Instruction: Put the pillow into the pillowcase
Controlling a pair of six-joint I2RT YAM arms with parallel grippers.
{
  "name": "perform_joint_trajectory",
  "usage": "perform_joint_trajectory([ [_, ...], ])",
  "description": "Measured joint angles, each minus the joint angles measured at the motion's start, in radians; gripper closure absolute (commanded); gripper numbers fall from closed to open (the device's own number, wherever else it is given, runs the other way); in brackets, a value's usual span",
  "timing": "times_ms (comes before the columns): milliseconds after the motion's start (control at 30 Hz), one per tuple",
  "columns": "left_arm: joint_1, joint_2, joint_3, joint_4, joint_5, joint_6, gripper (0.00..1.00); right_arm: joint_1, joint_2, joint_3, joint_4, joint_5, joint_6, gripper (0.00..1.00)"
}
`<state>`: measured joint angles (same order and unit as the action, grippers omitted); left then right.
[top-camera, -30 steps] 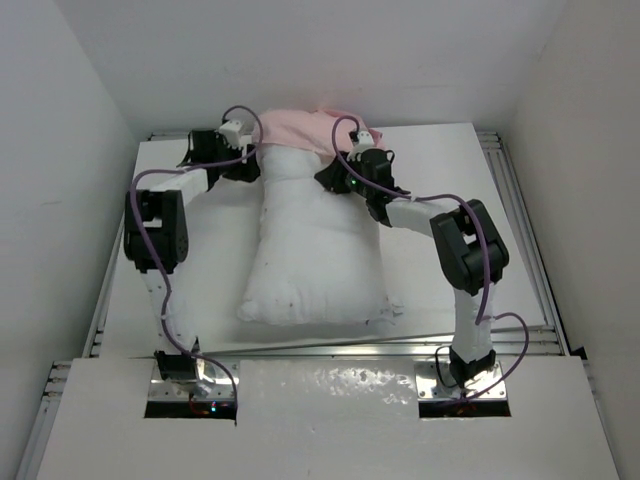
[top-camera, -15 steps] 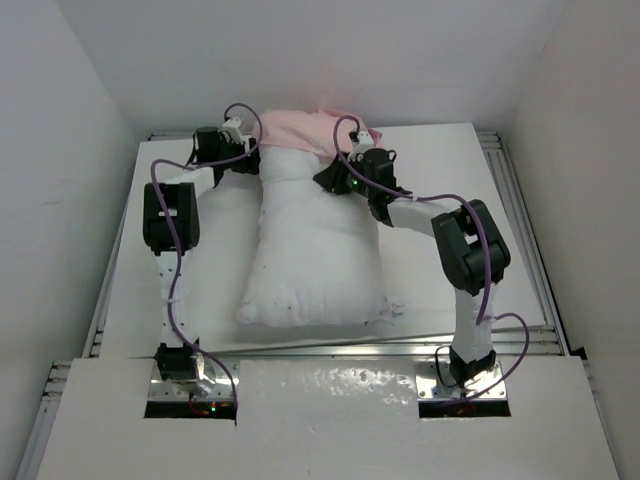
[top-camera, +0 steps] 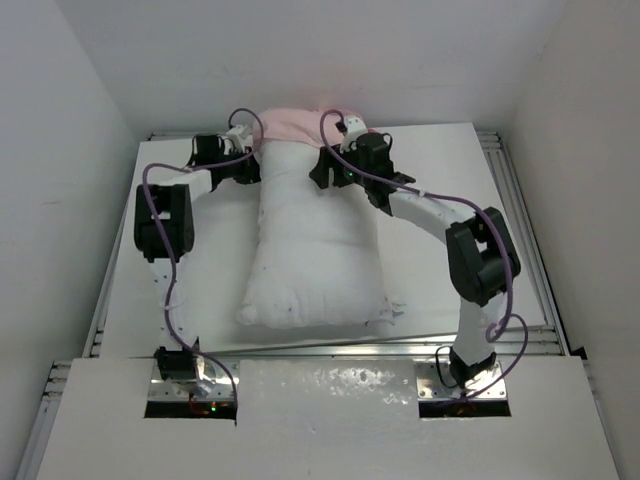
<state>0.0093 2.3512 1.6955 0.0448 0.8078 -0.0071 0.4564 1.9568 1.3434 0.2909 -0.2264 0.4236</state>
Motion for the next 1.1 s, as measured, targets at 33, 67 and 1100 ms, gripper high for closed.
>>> perform_joint_trajectory([
  [33,0.006,-0.047,-0.04,-0.03,-0.013,0.017,1.0,0.019,-0.027,0.023,-0.063,0.054,-0.061,0.23],
  [67,0.012,-0.104,-0.094,-0.048,-0.027,0.036,1.0,0.039,-0.05,0.043,-0.111,0.106,-0.116,0.19],
  [1100,0.065,-0.6,-0.462,-0.267,-0.172,0.205,1.0,0.357,0.473,0.716,-0.2,0.52,-0.158,1.0],
])
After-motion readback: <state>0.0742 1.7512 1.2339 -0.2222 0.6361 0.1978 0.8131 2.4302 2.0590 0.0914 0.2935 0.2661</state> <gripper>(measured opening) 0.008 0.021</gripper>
